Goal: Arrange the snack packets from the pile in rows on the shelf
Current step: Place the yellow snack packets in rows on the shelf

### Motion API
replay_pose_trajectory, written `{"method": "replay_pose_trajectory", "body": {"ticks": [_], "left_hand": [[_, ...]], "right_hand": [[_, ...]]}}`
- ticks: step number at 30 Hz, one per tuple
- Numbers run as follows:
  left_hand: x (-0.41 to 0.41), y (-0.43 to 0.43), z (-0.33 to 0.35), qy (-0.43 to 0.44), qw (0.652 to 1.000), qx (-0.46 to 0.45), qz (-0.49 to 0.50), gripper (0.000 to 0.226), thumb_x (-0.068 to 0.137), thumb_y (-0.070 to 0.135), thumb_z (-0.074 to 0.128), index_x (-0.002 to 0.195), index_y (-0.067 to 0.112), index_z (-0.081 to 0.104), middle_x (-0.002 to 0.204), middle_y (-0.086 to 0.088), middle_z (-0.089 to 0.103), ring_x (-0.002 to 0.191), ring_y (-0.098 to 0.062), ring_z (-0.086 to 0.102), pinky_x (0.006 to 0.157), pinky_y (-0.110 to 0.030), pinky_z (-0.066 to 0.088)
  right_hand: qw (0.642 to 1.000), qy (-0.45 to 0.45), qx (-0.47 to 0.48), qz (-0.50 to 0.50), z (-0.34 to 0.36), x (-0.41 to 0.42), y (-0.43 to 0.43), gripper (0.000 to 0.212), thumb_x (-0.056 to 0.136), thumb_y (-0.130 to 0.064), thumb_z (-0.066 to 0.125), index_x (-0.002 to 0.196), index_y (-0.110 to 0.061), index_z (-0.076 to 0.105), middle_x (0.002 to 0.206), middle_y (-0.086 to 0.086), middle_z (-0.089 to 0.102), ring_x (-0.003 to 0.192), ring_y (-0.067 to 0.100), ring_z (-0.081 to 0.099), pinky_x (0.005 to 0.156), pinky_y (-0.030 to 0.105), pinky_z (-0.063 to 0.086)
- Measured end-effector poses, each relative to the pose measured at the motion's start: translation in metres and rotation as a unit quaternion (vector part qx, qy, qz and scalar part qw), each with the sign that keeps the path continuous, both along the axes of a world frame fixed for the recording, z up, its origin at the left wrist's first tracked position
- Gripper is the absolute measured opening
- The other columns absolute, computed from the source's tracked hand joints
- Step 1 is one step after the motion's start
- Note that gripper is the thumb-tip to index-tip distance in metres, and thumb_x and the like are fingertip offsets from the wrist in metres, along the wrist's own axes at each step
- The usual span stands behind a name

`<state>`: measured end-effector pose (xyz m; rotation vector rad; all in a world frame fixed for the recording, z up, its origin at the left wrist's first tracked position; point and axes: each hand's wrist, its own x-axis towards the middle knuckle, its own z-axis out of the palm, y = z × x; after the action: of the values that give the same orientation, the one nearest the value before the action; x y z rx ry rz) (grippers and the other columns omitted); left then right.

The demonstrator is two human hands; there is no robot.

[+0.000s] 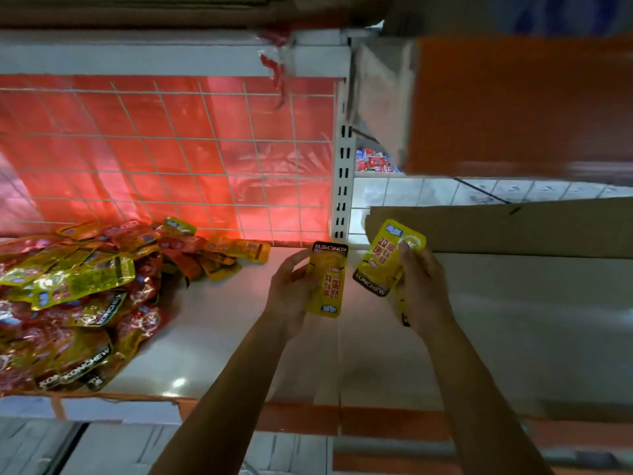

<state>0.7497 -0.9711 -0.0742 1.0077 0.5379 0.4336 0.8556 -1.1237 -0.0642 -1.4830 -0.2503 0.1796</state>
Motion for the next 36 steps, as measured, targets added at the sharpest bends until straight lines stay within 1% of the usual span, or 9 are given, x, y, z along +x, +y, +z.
{"method": "replay_pose_trajectory", "body": {"ticks": [5, 9, 12, 17, 20, 23, 27, 31, 36], "left_hand": [[0.011, -0.027, -0.006, 0.024, 1.0, 0.015, 0.0, 0.05, 0.078, -0.026, 0.047, 0.117, 0.005, 0.047, 0.107, -0.022, 0.057, 0.077, -0.03, 0.062, 0.061, -0.035, 0.052], [0.016, -0.035, -0.011, 0.039, 0.997, 0.058, -0.016, 0.047, 0.075, -0.024, 0.054, 0.109, 0.009, 0.057, 0.096, -0.021, 0.063, 0.072, -0.032, 0.061, 0.065, -0.034, 0.052], [0.022, -0.039, -0.014, 0.049, 0.996, 0.065, 0.027, 0.037, 0.073, -0.019, 0.06, 0.098, 0.008, 0.064, 0.085, -0.017, 0.065, 0.069, -0.028, 0.06, 0.062, -0.028, 0.049], [0.032, -0.041, -0.015, 0.009, 0.999, -0.032, 0.035, 0.021, 0.073, -0.004, 0.071, 0.084, 0.013, 0.066, 0.071, -0.002, 0.07, 0.061, -0.016, 0.065, 0.05, -0.019, 0.048], [0.036, -0.041, -0.017, -0.007, 0.996, -0.088, 0.026, 0.024, 0.067, 0.006, 0.075, 0.087, 0.014, 0.065, 0.076, -0.002, 0.071, 0.067, -0.014, 0.068, 0.054, -0.022, 0.052], [0.039, -0.041, -0.023, -0.026, 0.994, -0.102, 0.007, 0.021, 0.074, -0.003, 0.065, 0.091, 0.009, 0.065, 0.081, -0.008, 0.071, 0.072, -0.018, 0.069, 0.06, -0.026, 0.056], [0.045, -0.045, -0.026, -0.007, 0.997, -0.075, -0.016, 0.022, 0.078, -0.009, 0.06, 0.091, 0.008, 0.066, 0.081, -0.008, 0.07, 0.072, -0.019, 0.067, 0.064, -0.025, 0.056], [0.052, -0.055, -0.025, 0.041, 0.999, -0.001, -0.03, 0.018, 0.08, -0.006, 0.065, 0.089, 0.008, 0.07, 0.082, -0.006, 0.072, 0.073, -0.018, 0.068, 0.07, -0.03, 0.057], [0.058, -0.076, -0.023, 0.109, 0.99, 0.081, -0.047, 0.011, 0.083, -0.001, 0.068, 0.093, 0.003, 0.07, 0.094, -0.019, 0.068, 0.083, -0.027, 0.063, 0.083, -0.043, 0.053]], "right_hand": [[0.991, 0.128, 0.047, -0.008, -0.008, 0.011, -0.028, 0.011, 0.096, -0.014, 0.05, 0.099, -0.014, 0.061, 0.087, 0.008, 0.065, 0.07, 0.018, 0.065, 0.061, 0.038, 0.059], [0.991, 0.096, -0.077, -0.049, -0.019, 0.024, -0.051, 0.022, 0.084, -0.003, 0.052, 0.102, -0.007, 0.064, 0.091, 0.014, 0.065, 0.081, 0.03, 0.064, 0.08, 0.057, 0.055], [0.981, 0.061, -0.151, -0.107, -0.026, 0.029, -0.064, 0.014, 0.082, -0.011, 0.062, 0.094, -0.017, 0.063, 0.093, 0.007, 0.066, 0.09, 0.029, 0.065, 0.082, 0.049, 0.055], [0.974, 0.053, -0.176, -0.13, -0.039, 0.035, -0.068, 0.014, 0.085, -0.029, 0.064, 0.096, -0.026, 0.056, 0.094, -0.001, 0.065, 0.089, 0.023, 0.065, 0.08, 0.044, 0.056], [0.977, 0.057, -0.173, -0.109, -0.042, 0.038, -0.066, 0.014, 0.083, -0.022, 0.063, 0.095, -0.029, 0.059, 0.095, 0.0, 0.068, 0.088, 0.021, 0.065, 0.079, 0.042, 0.057], [0.977, 0.036, -0.184, -0.099, -0.042, 0.038, -0.067, 0.011, 0.082, -0.028, 0.066, 0.09, -0.033, 0.061, 0.088, -0.006, 0.067, 0.083, 0.015, 0.065, 0.075, 0.035, 0.056], [0.972, 0.001, -0.214, -0.093, -0.039, 0.04, -0.07, 0.01, 0.079, -0.036, 0.07, 0.088, -0.034, 0.066, 0.075, -0.021, 0.06, 0.071, -0.003, 0.057, 0.058, 0.019, 0.043], [0.968, -0.015, -0.24, -0.071, -0.04, 0.046, -0.073, 0.017, 0.078, -0.03, 0.073, 0.094, -0.028, 0.07, 0.081, -0.011, 0.064, 0.078, 0.008, 0.062, 0.072, 0.026, 0.05], [0.964, -0.013, -0.255, -0.067, -0.041, 0.051, -0.072, 0.019, 0.078, -0.029, 0.074, 0.096, -0.023, 0.071, 0.083, -0.003, 0.067, 0.084, 0.018, 0.065, 0.078, 0.036, 0.054]]}}
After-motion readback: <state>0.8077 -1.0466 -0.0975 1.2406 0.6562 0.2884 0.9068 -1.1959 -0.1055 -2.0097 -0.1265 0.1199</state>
